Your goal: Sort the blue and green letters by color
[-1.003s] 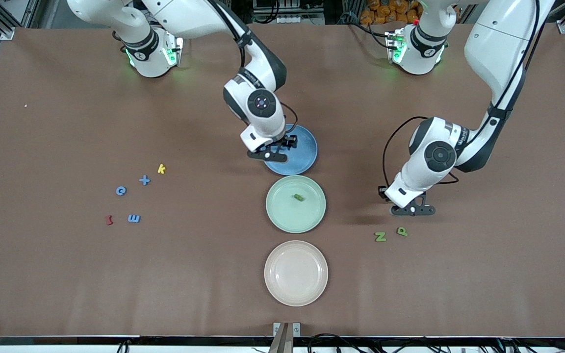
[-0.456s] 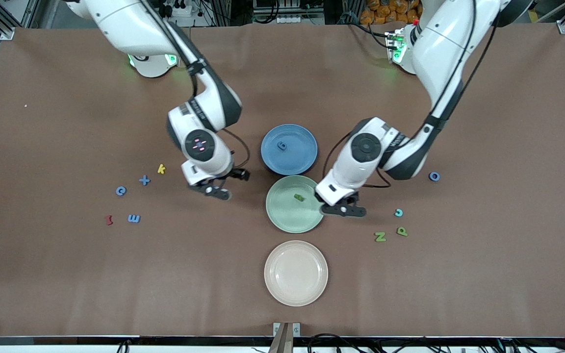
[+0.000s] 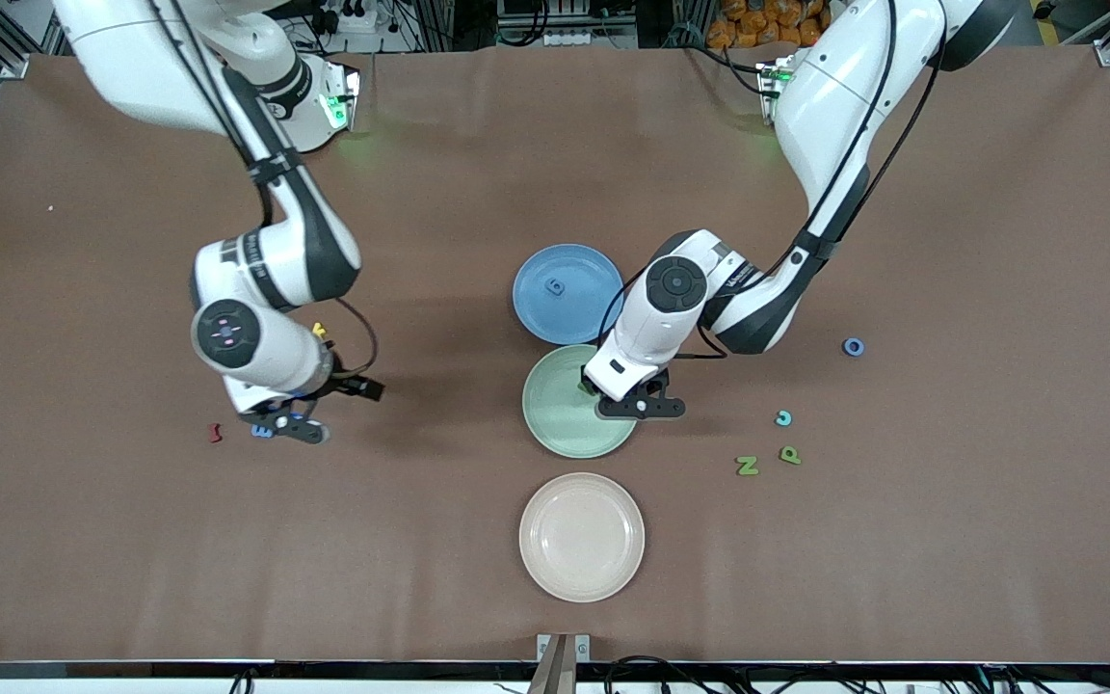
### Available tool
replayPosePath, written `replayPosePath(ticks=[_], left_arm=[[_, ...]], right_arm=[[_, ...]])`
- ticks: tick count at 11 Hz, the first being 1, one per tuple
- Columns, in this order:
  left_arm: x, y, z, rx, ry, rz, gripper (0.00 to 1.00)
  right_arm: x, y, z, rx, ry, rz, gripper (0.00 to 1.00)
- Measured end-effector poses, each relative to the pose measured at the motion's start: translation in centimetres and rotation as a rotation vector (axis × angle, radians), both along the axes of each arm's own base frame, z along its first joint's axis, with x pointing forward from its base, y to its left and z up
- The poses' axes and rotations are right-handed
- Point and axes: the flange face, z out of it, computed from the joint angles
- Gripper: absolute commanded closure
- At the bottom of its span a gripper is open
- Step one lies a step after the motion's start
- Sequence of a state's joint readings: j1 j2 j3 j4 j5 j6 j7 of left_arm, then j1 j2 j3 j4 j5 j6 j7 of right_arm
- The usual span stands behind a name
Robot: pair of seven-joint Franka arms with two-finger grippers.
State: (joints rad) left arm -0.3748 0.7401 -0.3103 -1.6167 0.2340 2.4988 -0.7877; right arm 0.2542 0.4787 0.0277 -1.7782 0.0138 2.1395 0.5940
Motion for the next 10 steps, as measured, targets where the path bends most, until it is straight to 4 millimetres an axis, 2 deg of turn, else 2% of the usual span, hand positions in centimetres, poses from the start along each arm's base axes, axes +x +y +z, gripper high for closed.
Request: replayPosePath(ticks=[3, 5, 6, 8, 10], left_arm=[[-0.2, -1.4, 0.7, -0.017, -0.008, 0.028, 0.00], [1.0, -0.5, 1.3, -0.013, -0.034, 0.001, 0.00], [2.5, 1.2, 1.5, 0.000, -0.055, -0.046, 0.00], [6.4, 6.8, 1.9, 0.029, -0.092, -0.128, 0.00], [8.7, 11.4, 1.4, 0.059, -0.106, -0.198, 0.00]], right_arm=[[1.5, -7.1, -0.7, -0.014, -0.009, 0.086, 0.00], [2.1, -10.6, -1.3, 0.001, -0.028, 0.173, 0.00], [2.5, -12.0, -1.9, 0.006, -0.051, 0.187, 0.00], [2.5, -14.1, -3.8, 0.008, -0.087, 0.177, 0.00], [1.9, -15.8, -5.3, 0.008, -0.092, 0.155, 0.00]])
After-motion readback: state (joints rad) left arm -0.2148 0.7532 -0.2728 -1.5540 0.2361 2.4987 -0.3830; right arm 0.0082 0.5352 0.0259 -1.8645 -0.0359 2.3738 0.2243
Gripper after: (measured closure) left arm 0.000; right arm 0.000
